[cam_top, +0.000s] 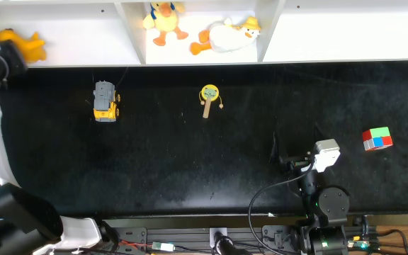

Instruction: Store Toys

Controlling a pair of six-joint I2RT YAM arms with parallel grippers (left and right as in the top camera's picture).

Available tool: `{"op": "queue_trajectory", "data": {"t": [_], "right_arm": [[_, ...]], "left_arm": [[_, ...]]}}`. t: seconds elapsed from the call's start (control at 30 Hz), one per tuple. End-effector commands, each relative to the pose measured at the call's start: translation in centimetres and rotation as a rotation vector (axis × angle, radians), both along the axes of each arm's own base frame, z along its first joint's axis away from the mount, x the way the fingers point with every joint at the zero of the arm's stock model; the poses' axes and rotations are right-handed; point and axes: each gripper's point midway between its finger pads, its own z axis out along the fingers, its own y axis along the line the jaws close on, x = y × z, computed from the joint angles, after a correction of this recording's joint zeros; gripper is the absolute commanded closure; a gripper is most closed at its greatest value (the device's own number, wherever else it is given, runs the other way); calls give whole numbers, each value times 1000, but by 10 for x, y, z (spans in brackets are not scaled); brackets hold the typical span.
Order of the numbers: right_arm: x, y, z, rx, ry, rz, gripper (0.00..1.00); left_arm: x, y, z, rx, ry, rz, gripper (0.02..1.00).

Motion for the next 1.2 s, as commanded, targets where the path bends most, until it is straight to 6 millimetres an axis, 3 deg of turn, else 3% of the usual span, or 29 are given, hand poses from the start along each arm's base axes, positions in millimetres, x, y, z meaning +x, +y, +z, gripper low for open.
{"op": "queue_trajectory", "data": {"t": [0.03, 0.33, 0.87, 1.2], "right_arm": [[0, 2, -3, 5, -1, 12, 5], [0, 2, -3, 5, -1, 12, 7], [0, 2, -3, 5, -1, 12, 5], [0, 2, -3, 5, -1, 12, 5]], "left_arm": [[7, 2, 5, 19, -3, 43, 893], [-5, 10, -5, 35, 63, 100, 901], [7, 19, 12, 78, -8, 120, 897], [16, 23, -17, 42, 36, 131, 895]]}}
